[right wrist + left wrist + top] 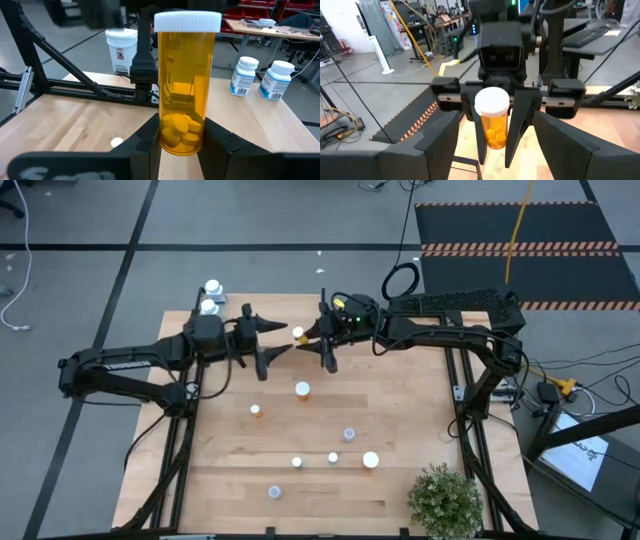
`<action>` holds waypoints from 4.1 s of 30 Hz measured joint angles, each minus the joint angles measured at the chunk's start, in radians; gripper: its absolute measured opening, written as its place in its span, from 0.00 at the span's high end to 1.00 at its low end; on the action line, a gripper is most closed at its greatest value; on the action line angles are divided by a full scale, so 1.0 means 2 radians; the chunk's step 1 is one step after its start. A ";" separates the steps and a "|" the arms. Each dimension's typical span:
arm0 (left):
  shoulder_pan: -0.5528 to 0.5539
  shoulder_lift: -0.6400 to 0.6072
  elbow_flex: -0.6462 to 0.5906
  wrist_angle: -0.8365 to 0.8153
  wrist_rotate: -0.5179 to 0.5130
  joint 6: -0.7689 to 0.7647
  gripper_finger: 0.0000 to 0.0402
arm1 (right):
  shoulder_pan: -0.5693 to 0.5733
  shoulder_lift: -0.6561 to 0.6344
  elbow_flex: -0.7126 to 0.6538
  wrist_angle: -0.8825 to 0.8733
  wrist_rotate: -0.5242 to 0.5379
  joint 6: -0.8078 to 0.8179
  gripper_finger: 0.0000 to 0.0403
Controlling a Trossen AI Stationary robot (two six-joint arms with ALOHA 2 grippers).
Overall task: Pick and place medicine bottles onto shelf by color
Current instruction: Put the right small orange pill bottle on the shelf
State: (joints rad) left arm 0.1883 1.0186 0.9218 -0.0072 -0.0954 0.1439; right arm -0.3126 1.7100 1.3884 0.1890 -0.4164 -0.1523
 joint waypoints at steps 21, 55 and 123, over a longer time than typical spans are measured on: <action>0.000 0.100 0.125 -0.110 -0.007 0.000 0.50 | 0.001 0.001 0.000 -0.009 -0.002 -0.008 0.77; 0.000 0.098 0.125 -0.139 -0.023 -0.005 0.67 | 0.001 0.001 -0.001 -0.030 -0.002 0.006 0.62; 0.330 0.188 0.125 -0.284 -0.161 -0.203 0.67 | -0.015 -0.080 -0.029 -0.189 0.052 -0.088 0.36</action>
State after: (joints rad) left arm 0.8478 1.3939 1.1717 -0.5762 -0.4179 -0.2624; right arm -0.3425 1.5501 1.3307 -0.1891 -0.3114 -0.3279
